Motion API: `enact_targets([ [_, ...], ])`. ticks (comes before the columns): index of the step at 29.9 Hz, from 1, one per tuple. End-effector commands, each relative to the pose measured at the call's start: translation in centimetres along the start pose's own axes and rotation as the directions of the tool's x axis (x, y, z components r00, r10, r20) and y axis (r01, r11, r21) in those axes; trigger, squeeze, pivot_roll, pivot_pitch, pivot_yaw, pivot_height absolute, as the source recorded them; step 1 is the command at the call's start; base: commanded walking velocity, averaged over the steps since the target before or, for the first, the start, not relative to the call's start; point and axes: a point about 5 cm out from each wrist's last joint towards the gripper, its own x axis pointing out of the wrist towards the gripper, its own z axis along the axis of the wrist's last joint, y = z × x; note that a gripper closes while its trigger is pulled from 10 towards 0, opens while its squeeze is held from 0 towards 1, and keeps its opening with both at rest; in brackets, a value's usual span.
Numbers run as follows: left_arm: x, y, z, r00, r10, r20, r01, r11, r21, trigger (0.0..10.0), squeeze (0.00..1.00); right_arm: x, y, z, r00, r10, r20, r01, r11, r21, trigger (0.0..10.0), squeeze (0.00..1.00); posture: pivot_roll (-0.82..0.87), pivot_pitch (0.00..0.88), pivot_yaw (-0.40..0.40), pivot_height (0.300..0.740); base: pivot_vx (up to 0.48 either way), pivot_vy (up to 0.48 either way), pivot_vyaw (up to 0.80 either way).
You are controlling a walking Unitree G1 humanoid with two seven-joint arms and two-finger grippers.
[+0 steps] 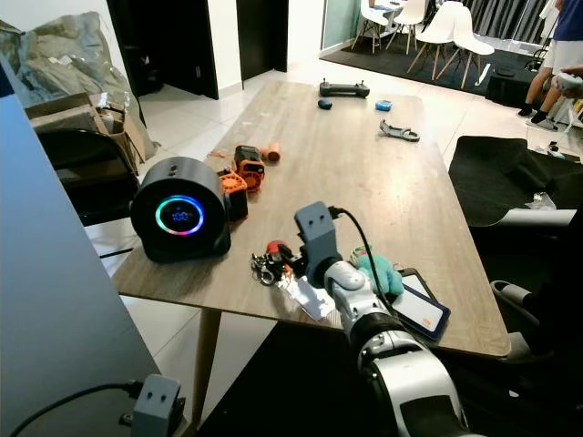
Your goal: Hang keys on a hook
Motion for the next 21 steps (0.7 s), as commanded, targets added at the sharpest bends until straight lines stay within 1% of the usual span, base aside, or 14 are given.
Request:
enact_targets([
  [1,-0.3,-0.5,-0.4,1.0,-0.005,-0.01,0.005,1.0,-0.006,10.0,0.0,-0.2,0.2,-1.2,0.998,0.002,-0.056,-0.002,1.0,0.008,10.0,0.0,0.09,0.106,-0.068,0.74,0.0,0.0,0.0],
  [5,-0.4,-0.5,-0.5,1.0,-0.001,-0.012,0.001,1.0,-0.012,10.0,0.0,-0.3,0.3,-1.7,0.996,-0.006,-0.091,0.006,1.0,0.0,10.0,0.0,0.09,0.107,-0.075,0.74,0.0,0.0,0.0],
  [9,-0.4,-0.5,-0.6,1.0,0.002,-0.015,-0.002,1.0,-0.017,10.0,0.0,-0.4,0.3,-1.9,0.996,-0.008,-0.091,0.009,1.0,0.012,10.0,0.0,0.09,0.104,-0.08,0.74,0.0,0.0,0.0],
  [15,-0.3,-0.5,-0.6,1.0,0.008,-0.018,-0.009,1.0,-0.022,10.0,0.0,-1.3,0.0,-3.3,0.996,-0.018,-0.082,0.022,0.999,0.038,10.0,0.0,0.09,0.104,-0.079,0.74,0.0,0.0,0.0],
  [21,-0.1,-0.6,-0.5,1.0,0.0,-0.018,-0.001,1.0,-0.021,10.0,0.0,-1.6,0.1,-3.9,0.996,-0.015,-0.089,0.019,0.999,0.038,10.0,0.0,0.08,0.105,-0.075,0.74,0.0,0.0,0.0],
])
